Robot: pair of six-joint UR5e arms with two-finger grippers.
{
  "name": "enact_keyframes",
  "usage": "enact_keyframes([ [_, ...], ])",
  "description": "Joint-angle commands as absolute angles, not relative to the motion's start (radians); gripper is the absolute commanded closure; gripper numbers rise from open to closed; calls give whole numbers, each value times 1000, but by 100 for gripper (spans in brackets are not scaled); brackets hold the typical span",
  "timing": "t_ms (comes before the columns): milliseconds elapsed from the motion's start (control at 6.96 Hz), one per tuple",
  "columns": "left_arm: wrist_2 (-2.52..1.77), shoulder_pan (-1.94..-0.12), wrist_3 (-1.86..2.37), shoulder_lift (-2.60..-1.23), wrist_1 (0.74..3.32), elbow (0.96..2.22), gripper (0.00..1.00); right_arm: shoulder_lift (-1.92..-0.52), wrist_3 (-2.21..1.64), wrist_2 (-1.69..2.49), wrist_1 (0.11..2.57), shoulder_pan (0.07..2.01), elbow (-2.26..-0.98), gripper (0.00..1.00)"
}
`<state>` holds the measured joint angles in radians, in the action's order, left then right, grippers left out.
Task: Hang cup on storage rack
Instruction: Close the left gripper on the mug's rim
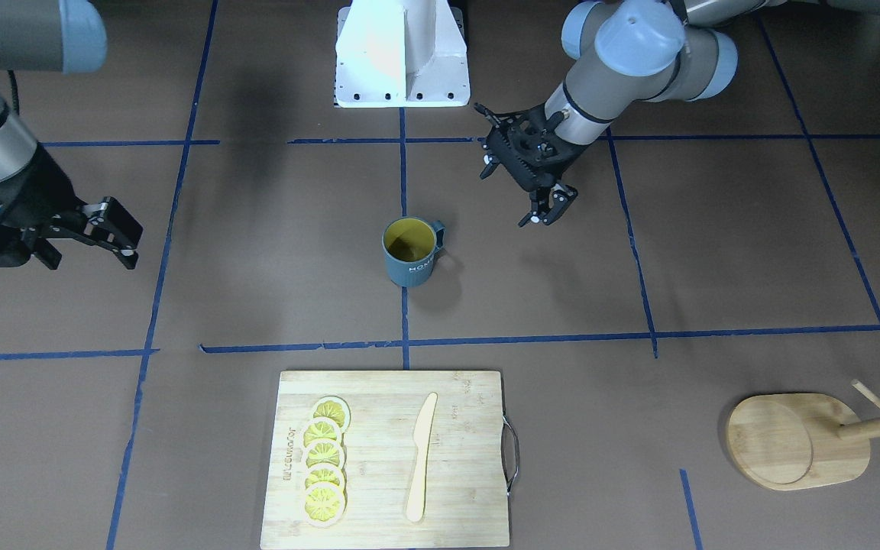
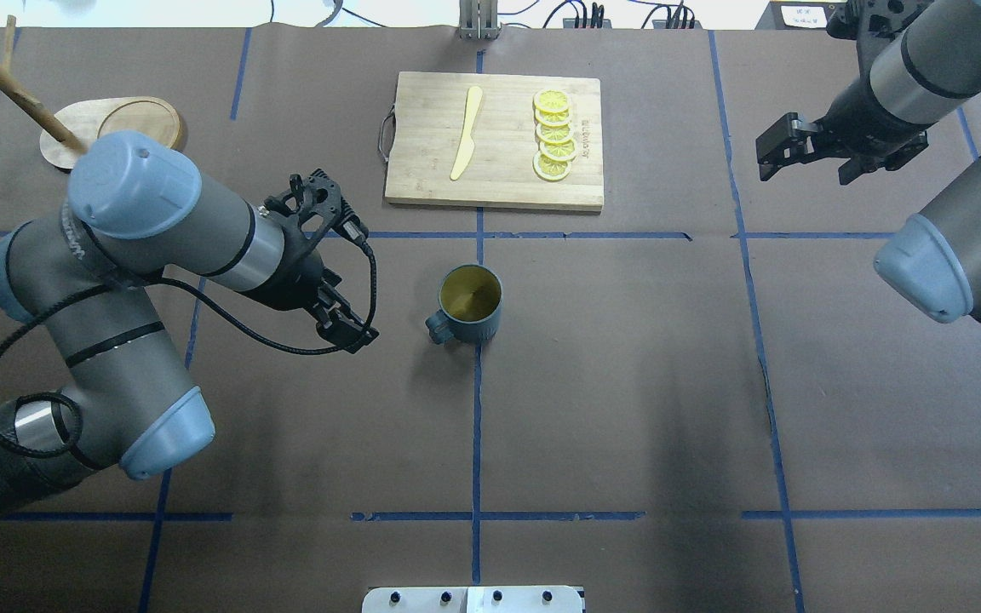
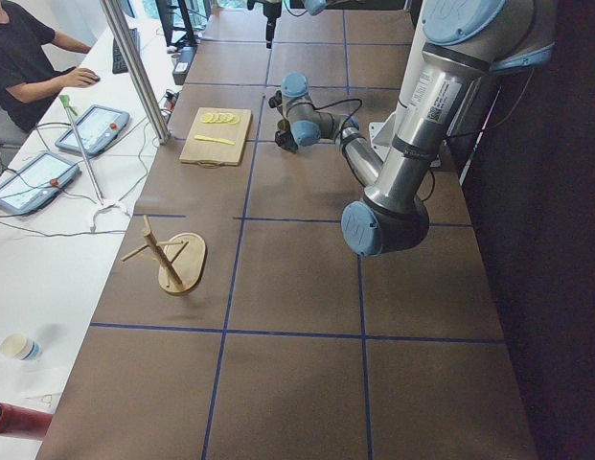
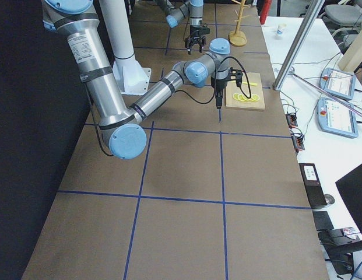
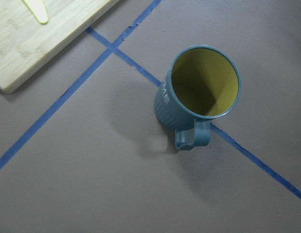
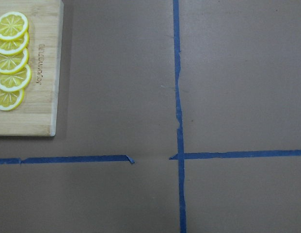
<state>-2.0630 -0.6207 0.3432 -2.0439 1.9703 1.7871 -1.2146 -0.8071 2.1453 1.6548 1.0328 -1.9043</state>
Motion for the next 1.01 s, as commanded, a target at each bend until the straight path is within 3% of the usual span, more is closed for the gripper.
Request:
enact_keyframes([
  [0,-1915,-519,383,-2072,2011,1752,0,-1229,-762,2172,1655,1061,-1899,0],
  [862,-1859,-500,400,-2152,2273,1508,2,-1224,-762,2175,1654,1068,-1893,0],
])
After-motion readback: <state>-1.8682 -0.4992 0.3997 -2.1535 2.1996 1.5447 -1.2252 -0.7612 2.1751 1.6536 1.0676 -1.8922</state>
